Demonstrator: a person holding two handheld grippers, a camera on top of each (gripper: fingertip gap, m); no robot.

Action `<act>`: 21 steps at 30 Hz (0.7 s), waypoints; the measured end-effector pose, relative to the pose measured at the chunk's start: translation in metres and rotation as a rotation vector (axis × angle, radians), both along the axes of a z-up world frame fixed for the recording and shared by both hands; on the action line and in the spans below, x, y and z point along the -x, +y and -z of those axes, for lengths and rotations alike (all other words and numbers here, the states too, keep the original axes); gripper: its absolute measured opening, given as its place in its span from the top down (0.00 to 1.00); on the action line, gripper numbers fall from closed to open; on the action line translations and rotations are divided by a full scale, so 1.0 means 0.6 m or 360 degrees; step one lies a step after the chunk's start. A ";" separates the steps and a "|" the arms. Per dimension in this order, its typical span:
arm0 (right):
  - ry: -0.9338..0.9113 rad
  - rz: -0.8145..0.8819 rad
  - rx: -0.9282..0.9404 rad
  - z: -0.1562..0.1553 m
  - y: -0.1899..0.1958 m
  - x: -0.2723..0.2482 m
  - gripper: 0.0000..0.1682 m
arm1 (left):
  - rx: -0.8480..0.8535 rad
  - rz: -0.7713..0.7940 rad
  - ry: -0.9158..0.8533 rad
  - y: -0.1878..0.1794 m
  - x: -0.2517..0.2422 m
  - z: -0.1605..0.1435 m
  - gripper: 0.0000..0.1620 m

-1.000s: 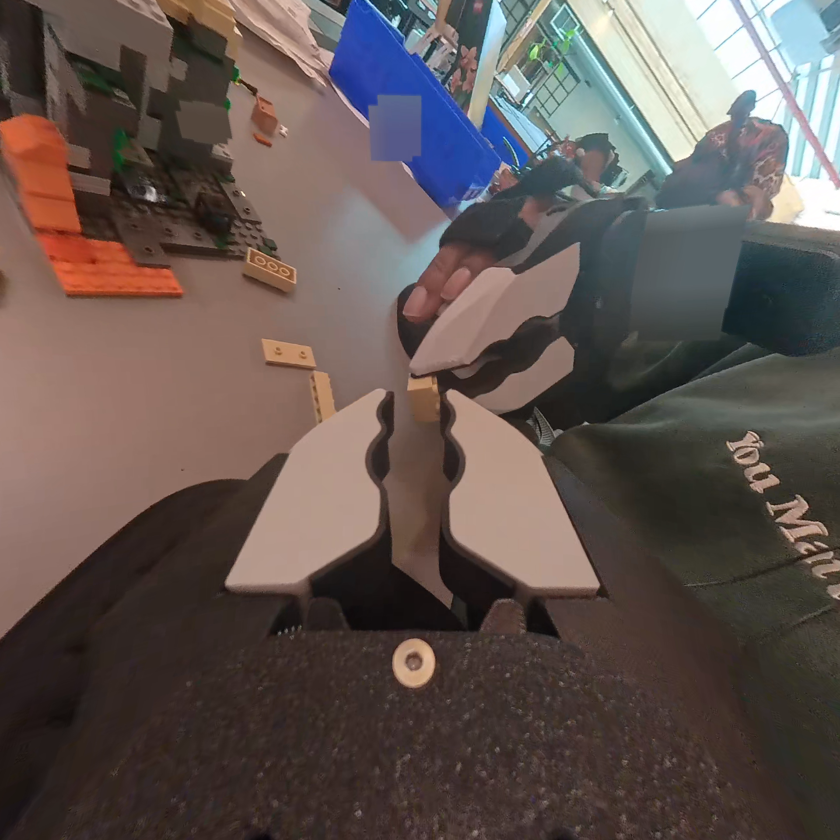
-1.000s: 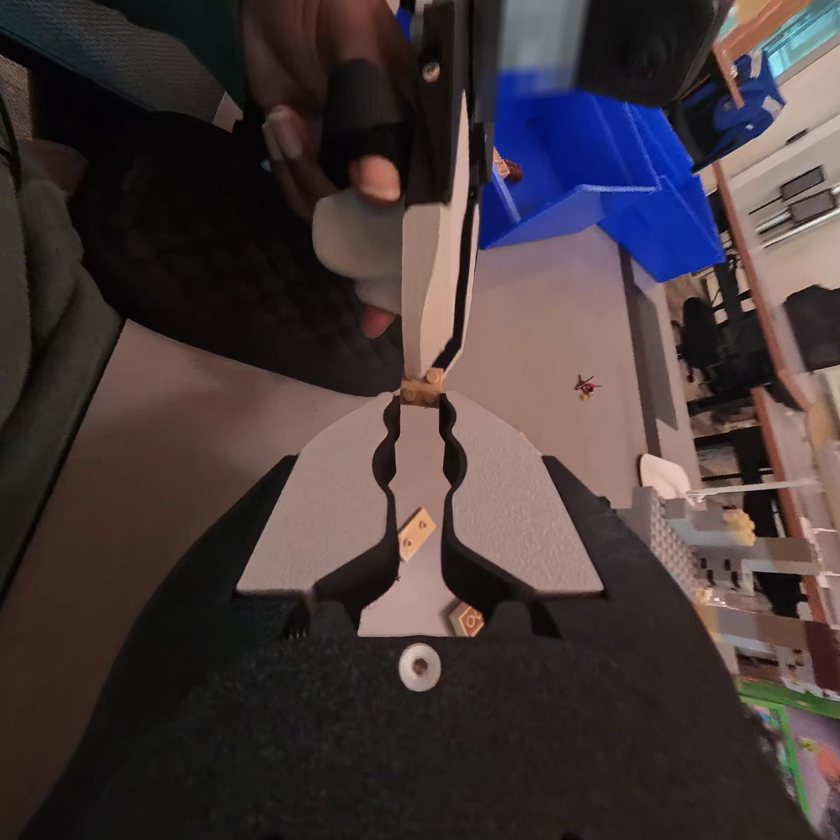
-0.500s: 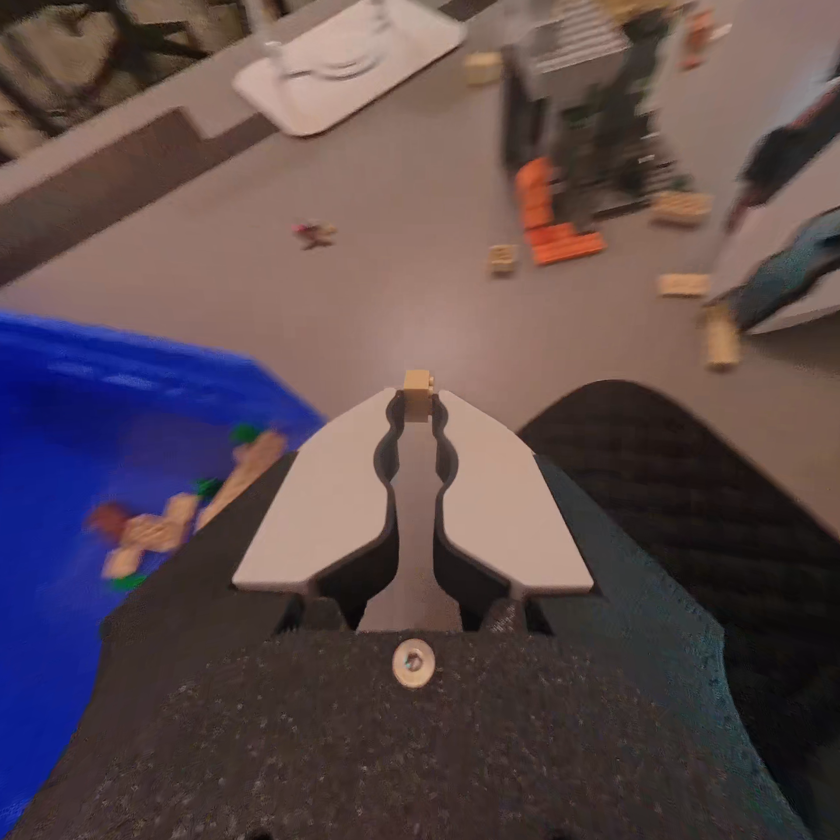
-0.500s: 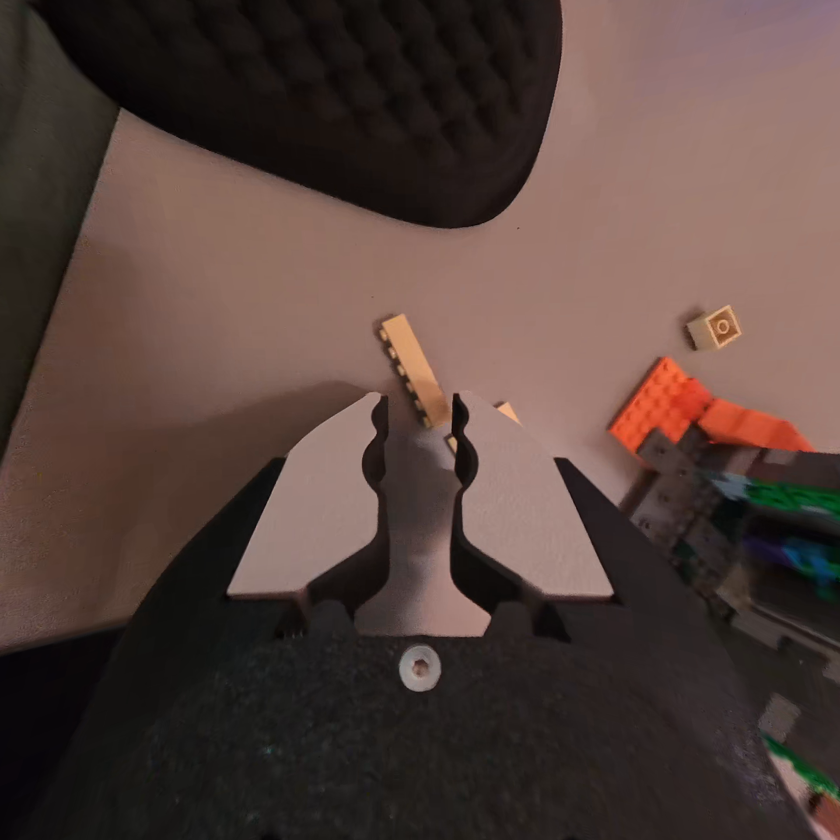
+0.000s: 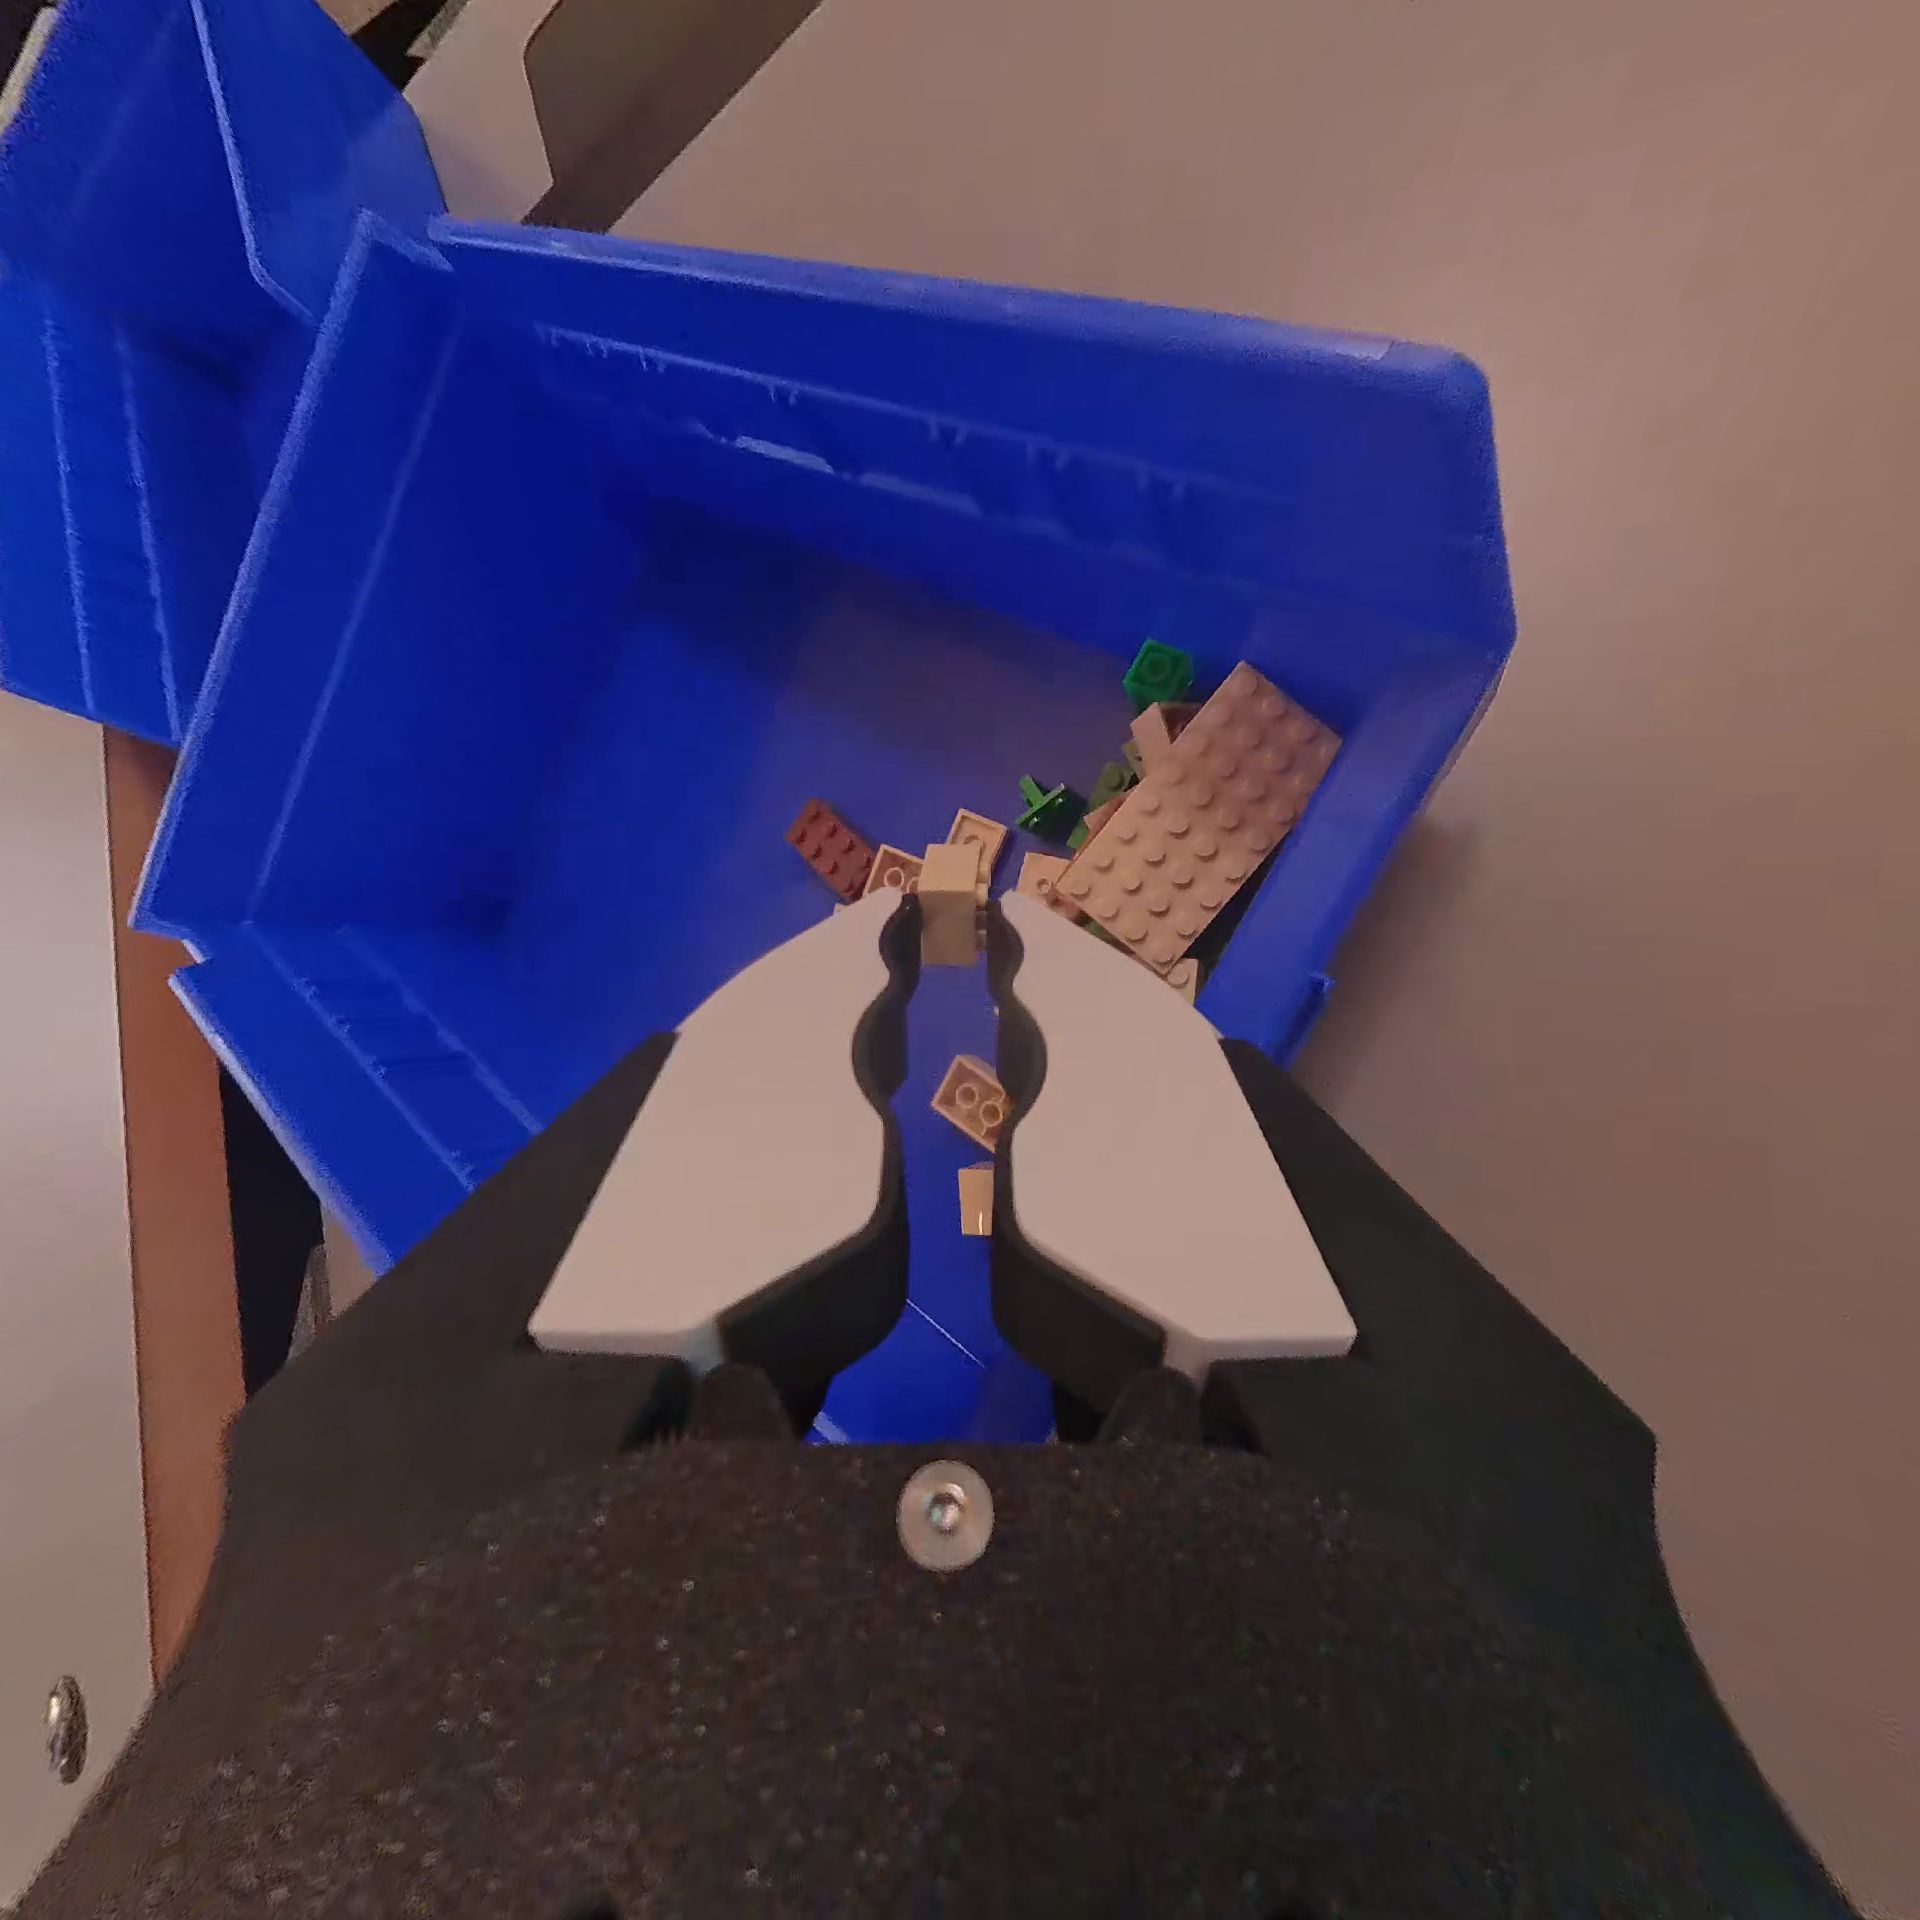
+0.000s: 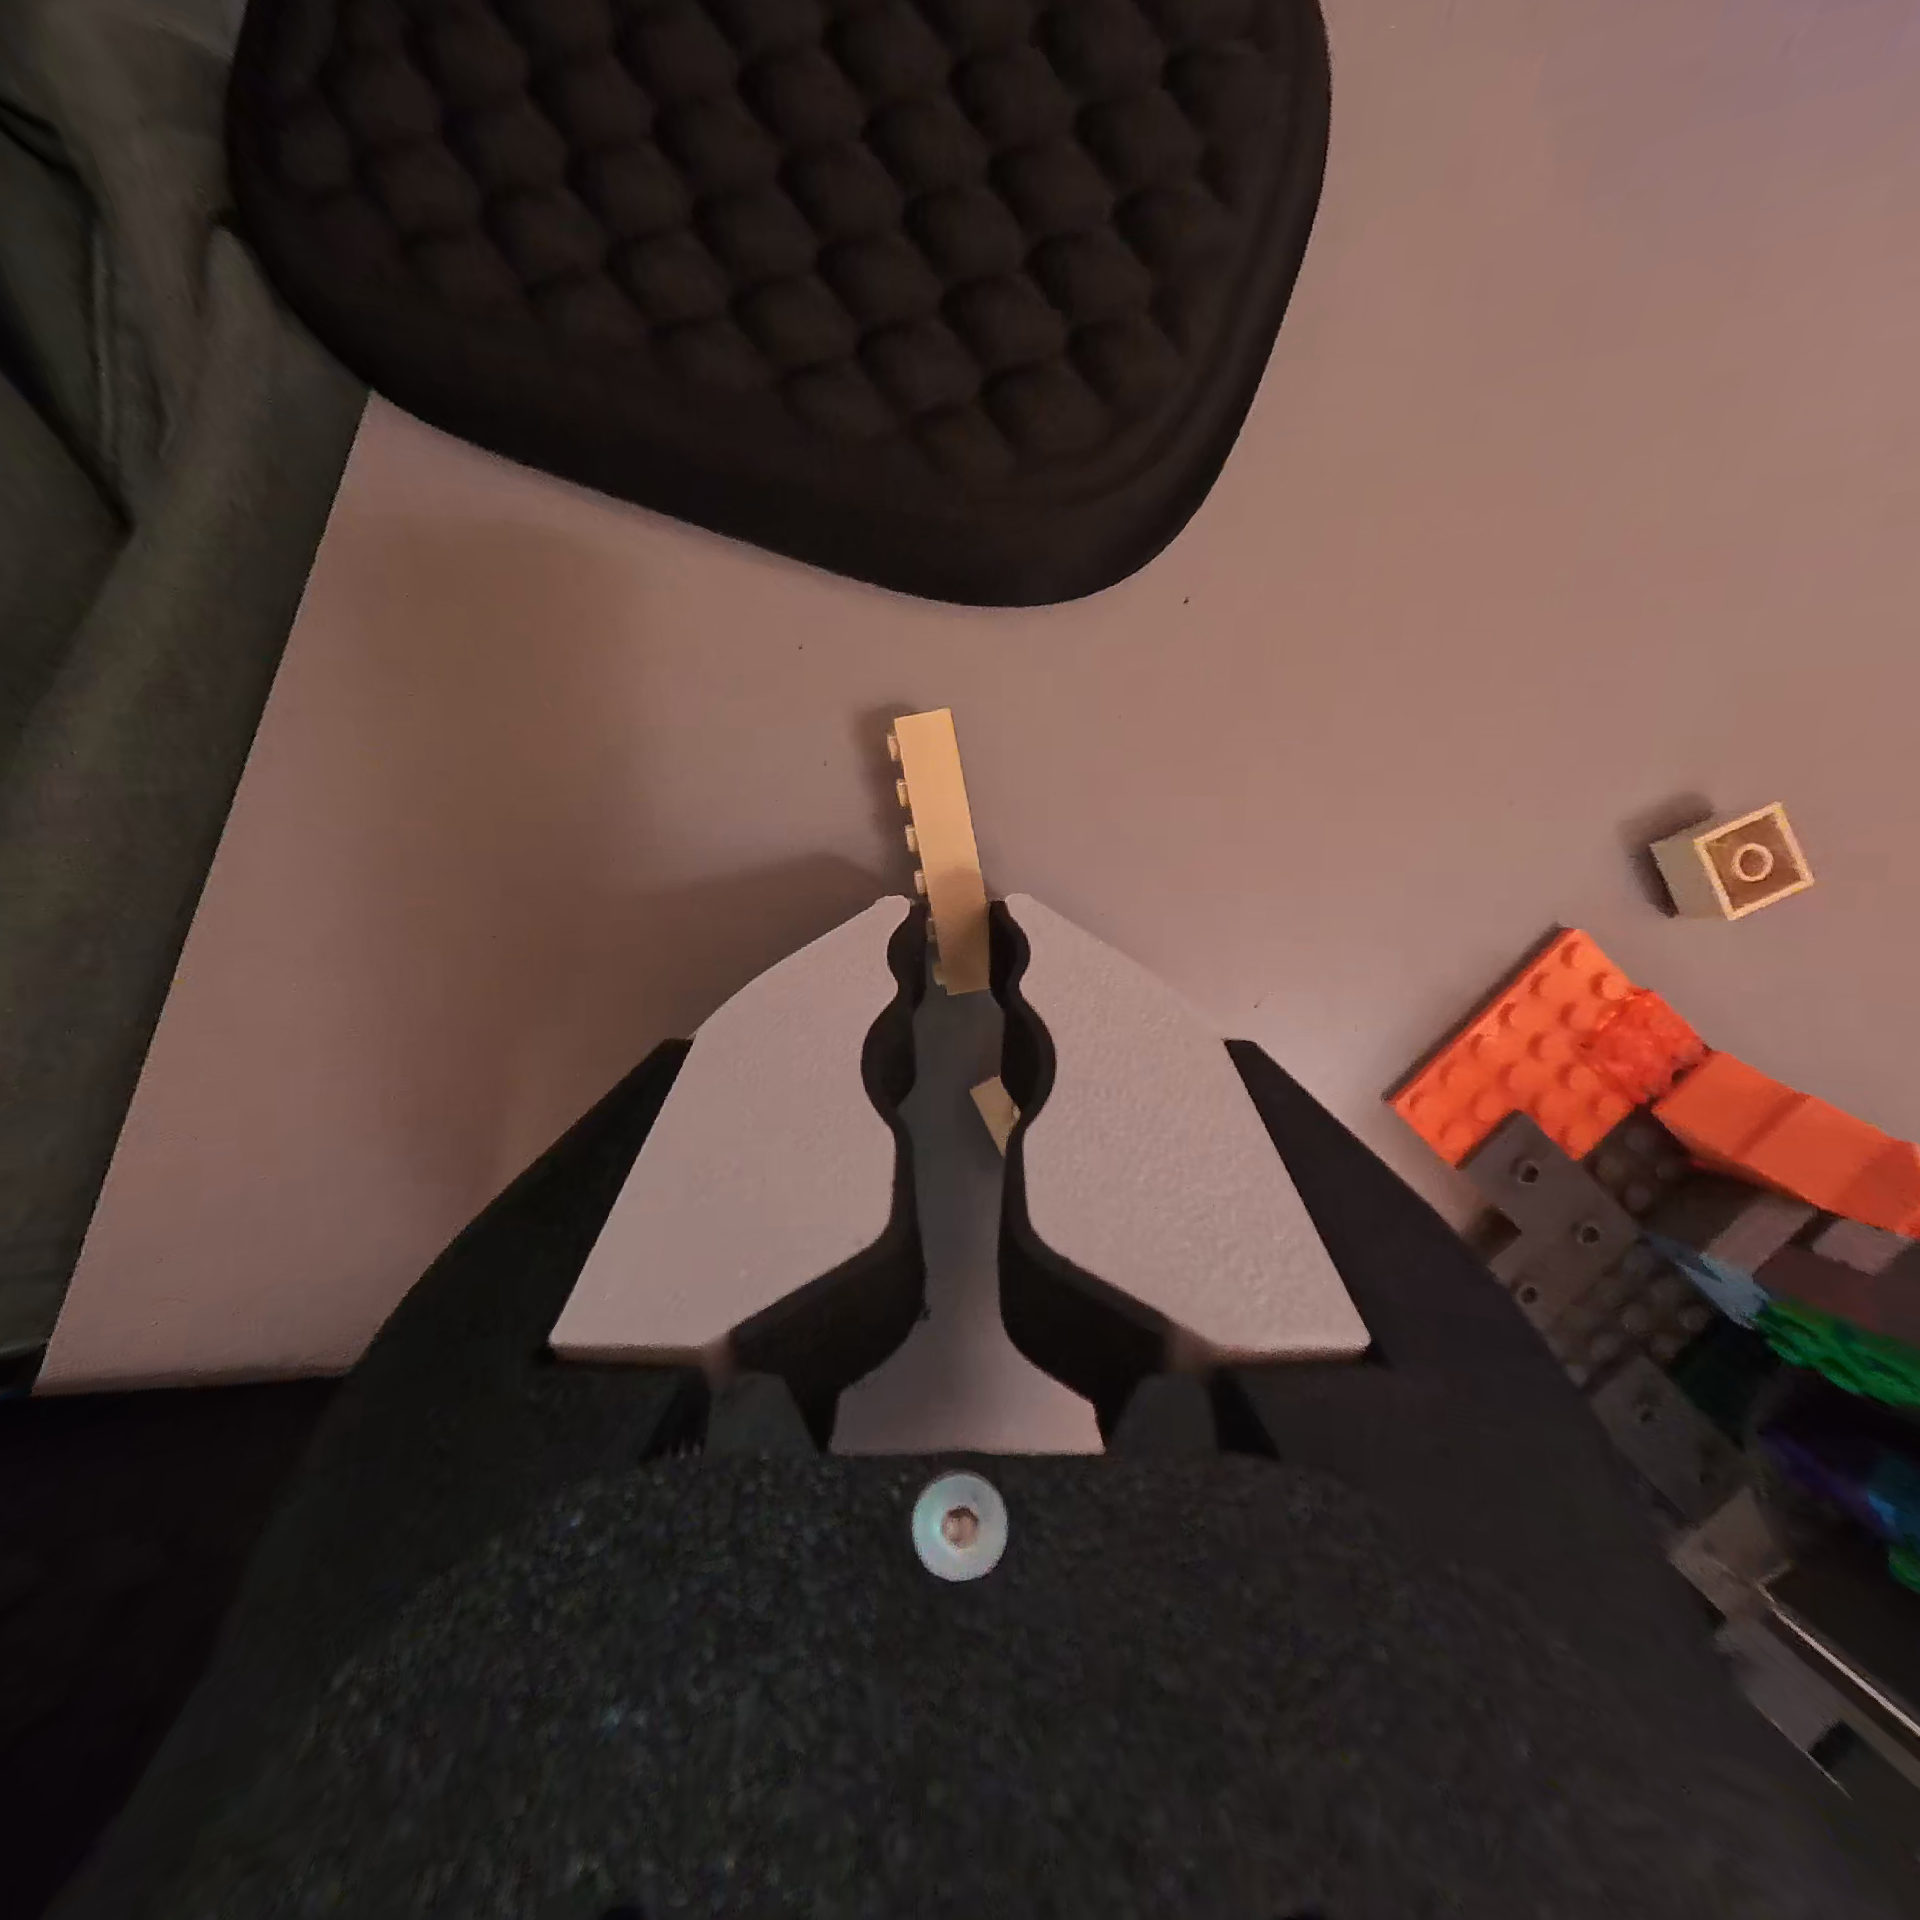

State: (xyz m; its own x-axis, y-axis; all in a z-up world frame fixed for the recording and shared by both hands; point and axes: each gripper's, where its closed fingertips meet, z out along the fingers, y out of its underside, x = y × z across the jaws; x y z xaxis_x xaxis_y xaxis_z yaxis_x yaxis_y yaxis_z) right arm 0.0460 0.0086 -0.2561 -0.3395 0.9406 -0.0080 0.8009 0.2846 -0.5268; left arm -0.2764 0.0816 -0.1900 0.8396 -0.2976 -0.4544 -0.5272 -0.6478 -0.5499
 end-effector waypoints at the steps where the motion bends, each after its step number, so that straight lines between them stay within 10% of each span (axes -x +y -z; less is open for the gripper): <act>1: 0.0010 0.0007 -0.0003 0.000 0.000 0.002 0.93 | 0.0008 -0.0007 -0.0006 -0.001 0.001 0.002 0.93; 9: 0.0109 0.0049 0.0000 -0.006 0.000 0.017 0.93 | -0.0039 -0.0005 -0.0035 -0.002 -0.002 -0.004 0.86; 21: 0.0735 0.0204 -0.0408 -0.103 0.036 0.065 0.93 | 0.0077 0.0774 -0.1297 -0.082 -0.327 -0.028 0.90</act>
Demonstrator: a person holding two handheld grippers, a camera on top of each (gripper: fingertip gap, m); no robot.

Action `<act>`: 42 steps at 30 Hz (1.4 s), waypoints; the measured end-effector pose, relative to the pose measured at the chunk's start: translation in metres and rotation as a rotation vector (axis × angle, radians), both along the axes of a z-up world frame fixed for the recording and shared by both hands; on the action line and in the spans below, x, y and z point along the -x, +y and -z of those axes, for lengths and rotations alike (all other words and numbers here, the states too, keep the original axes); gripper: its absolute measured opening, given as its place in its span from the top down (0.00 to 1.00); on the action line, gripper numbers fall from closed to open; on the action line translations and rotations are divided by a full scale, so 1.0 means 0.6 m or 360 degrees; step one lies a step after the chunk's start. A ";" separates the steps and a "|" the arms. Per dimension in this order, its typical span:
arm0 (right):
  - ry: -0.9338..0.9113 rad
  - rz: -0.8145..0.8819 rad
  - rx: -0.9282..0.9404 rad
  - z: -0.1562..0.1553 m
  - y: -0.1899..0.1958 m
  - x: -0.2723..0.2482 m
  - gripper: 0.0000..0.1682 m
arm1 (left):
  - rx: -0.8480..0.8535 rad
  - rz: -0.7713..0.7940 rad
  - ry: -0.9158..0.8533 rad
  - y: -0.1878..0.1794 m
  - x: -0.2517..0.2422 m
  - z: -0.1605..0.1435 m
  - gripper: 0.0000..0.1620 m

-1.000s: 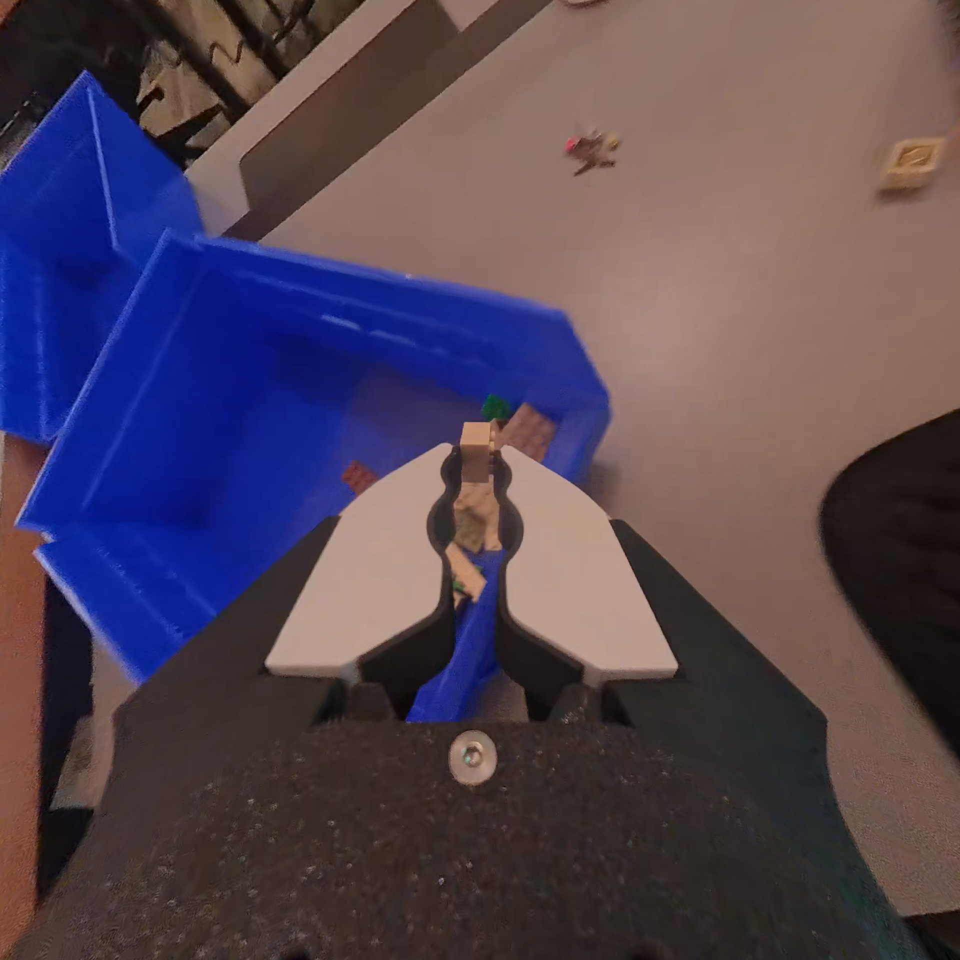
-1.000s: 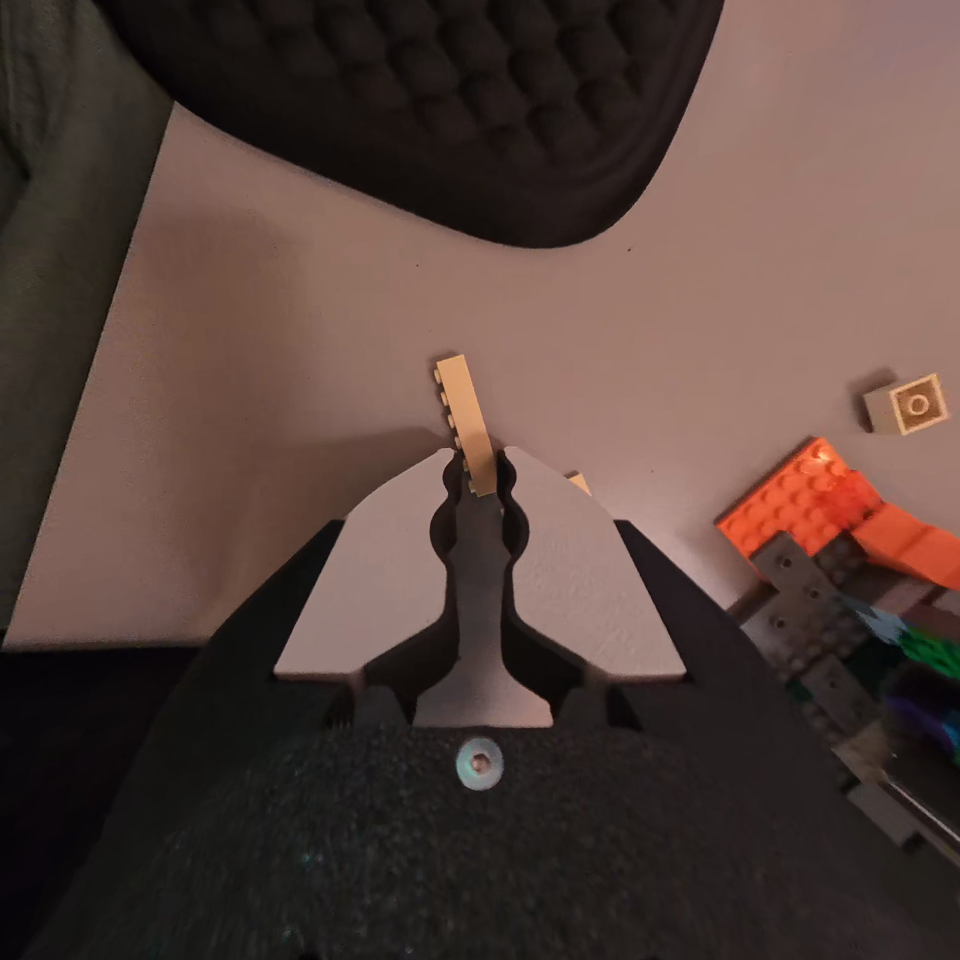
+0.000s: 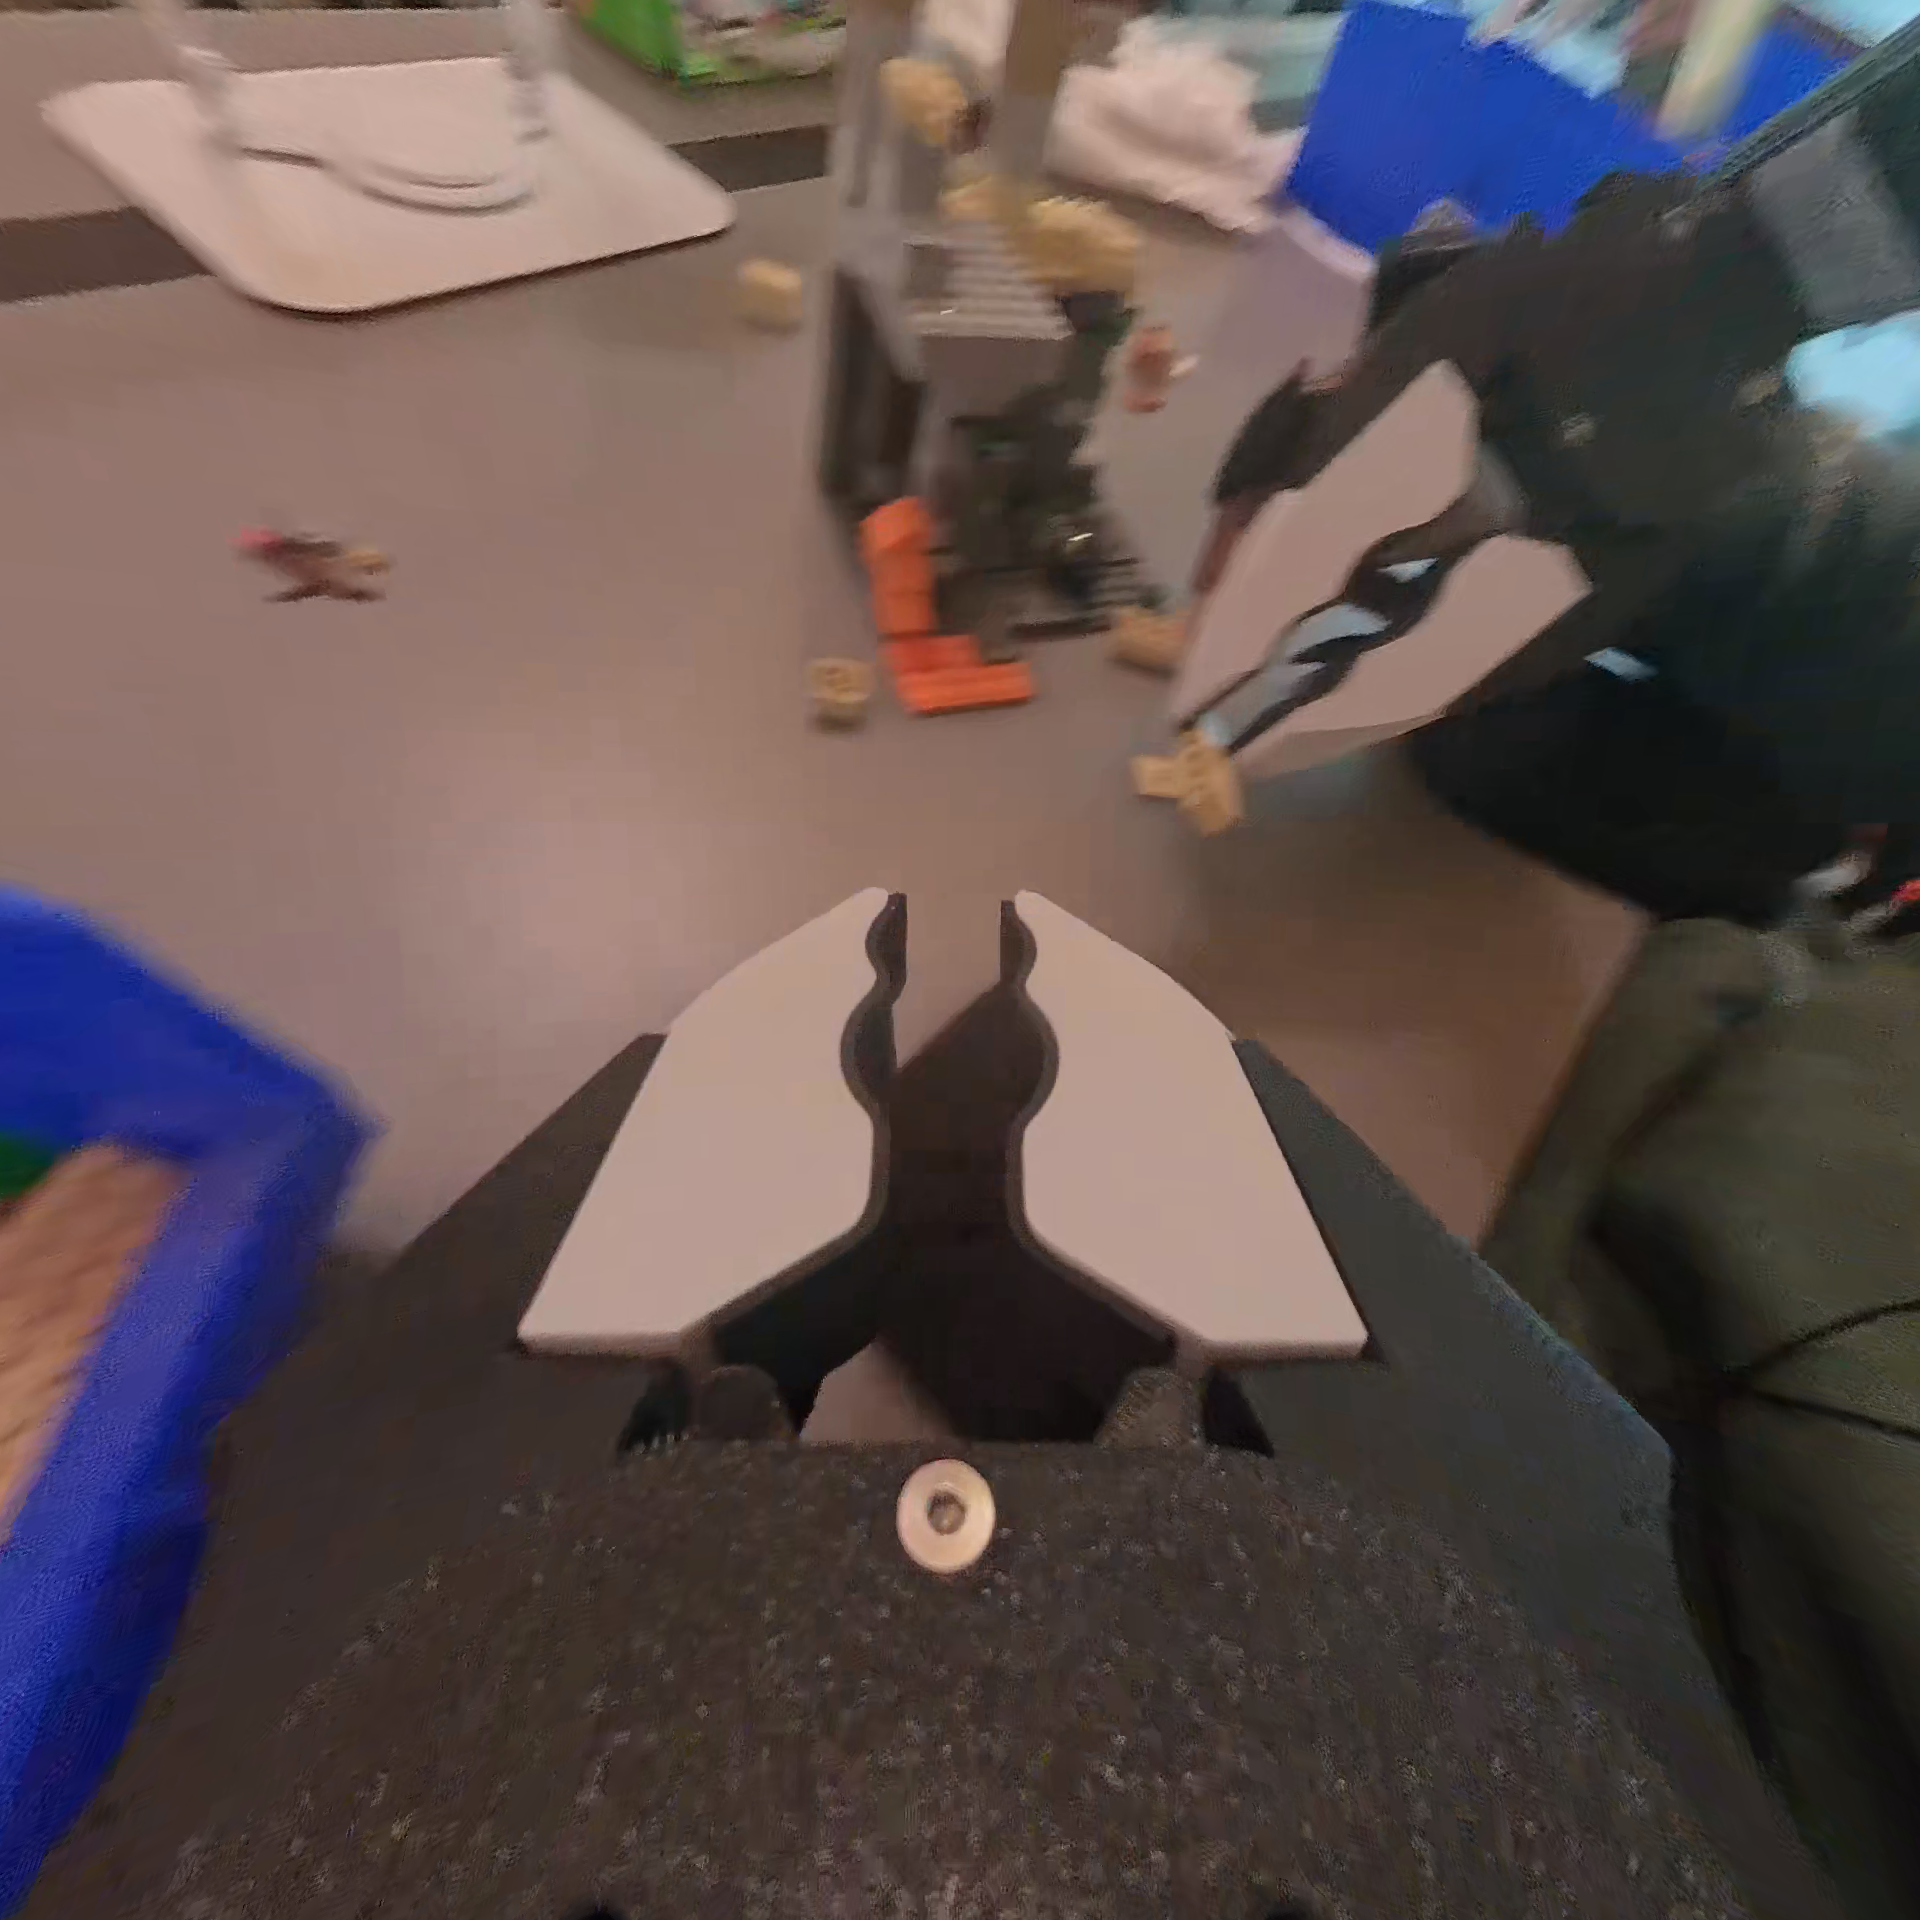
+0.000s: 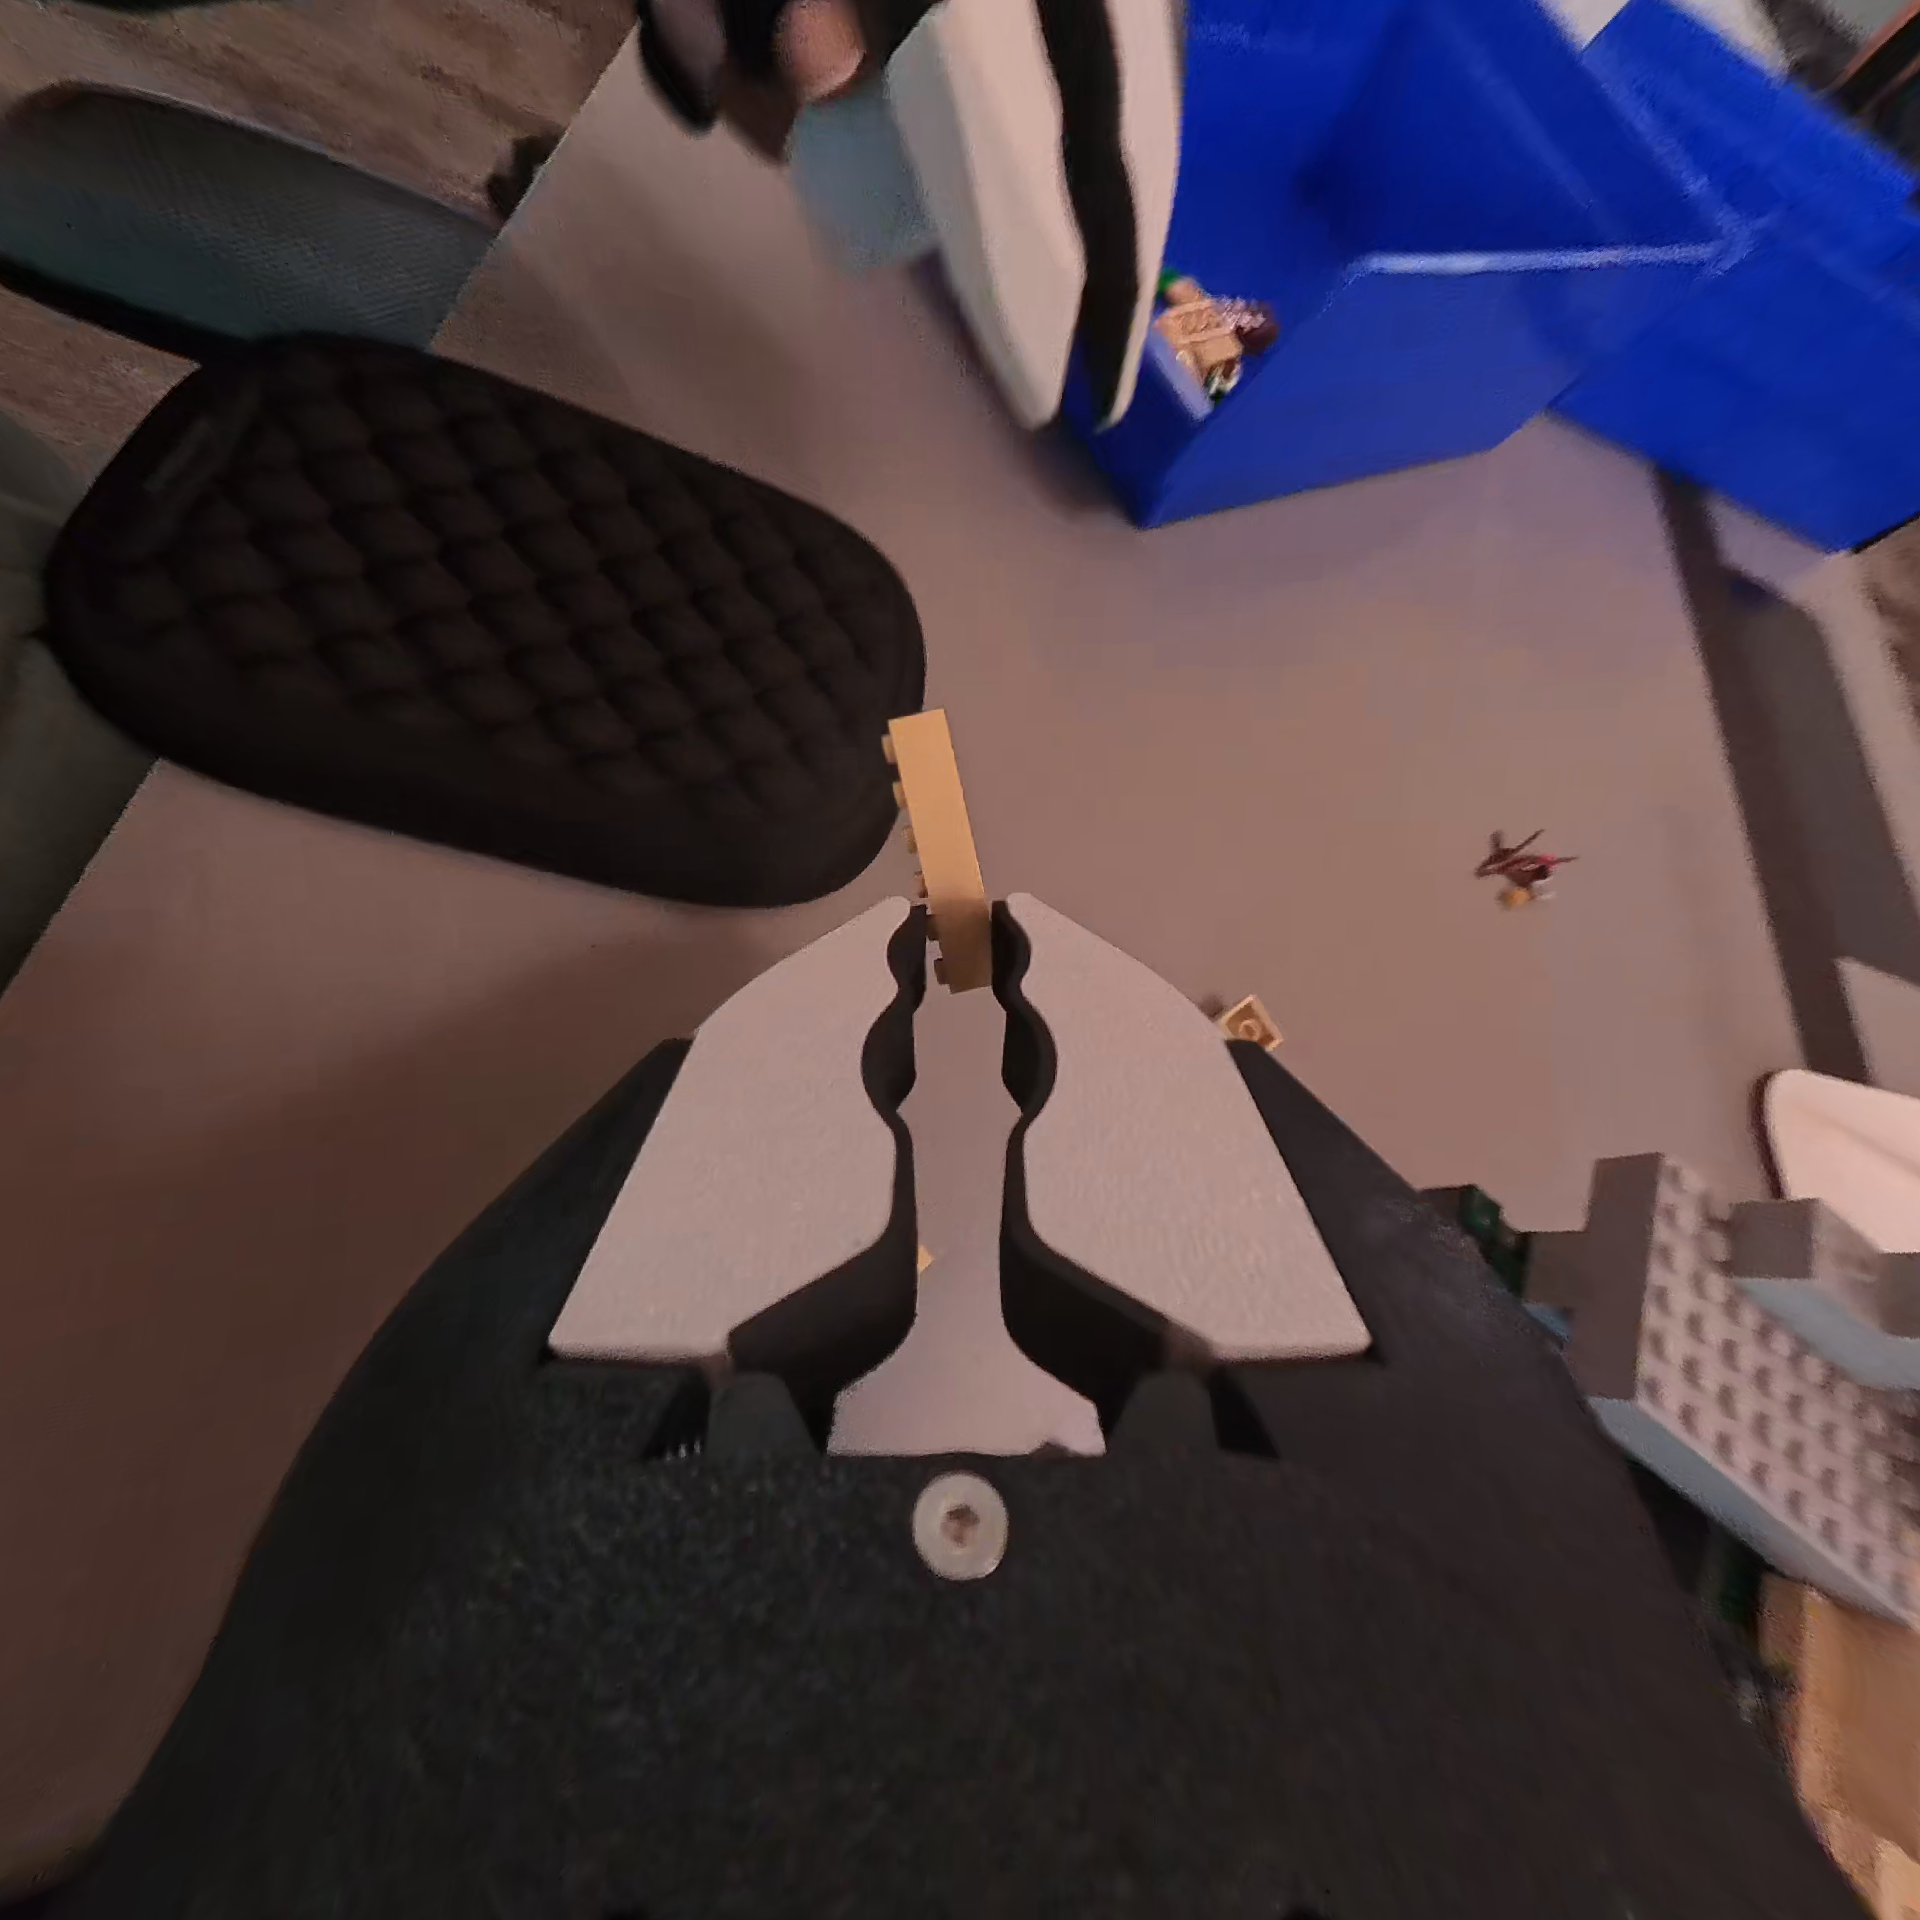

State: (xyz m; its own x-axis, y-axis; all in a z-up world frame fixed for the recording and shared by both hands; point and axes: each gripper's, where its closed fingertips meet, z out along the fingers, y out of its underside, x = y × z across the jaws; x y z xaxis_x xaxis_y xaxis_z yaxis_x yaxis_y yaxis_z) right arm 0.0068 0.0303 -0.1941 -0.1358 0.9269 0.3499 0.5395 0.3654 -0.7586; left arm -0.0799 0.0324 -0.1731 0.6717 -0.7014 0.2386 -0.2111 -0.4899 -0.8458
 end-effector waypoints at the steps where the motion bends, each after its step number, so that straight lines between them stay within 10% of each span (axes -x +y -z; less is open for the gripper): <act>1: 0.0025 0.0007 -0.0045 -0.006 0.000 0.003 0.93 | 0.0038 0.0053 -0.0087 -0.008 -0.023 -0.001 0.89; 8: 0.0041 0.0042 -0.0317 -0.023 -0.002 0.013 0.93 | 0.0301 0.0227 -0.0538 -0.027 -0.112 -0.012 0.87; 18: 0.0092 0.0112 -0.0394 -0.040 -0.003 0.017 0.94 | 0.0176 0.0253 -0.0305 -0.023 -0.115 0.001 0.95; 30: -0.0430 0.0385 0.0231 0.063 0.021 -0.094 0.82 | -0.0222 -0.0481 0.0543 0.055 0.147 -0.006 0.95; 42: -0.0693 0.0640 0.0629 0.118 0.016 -0.117 0.83 | -0.0046 -0.0942 0.1232 0.085 0.332 0.048 0.95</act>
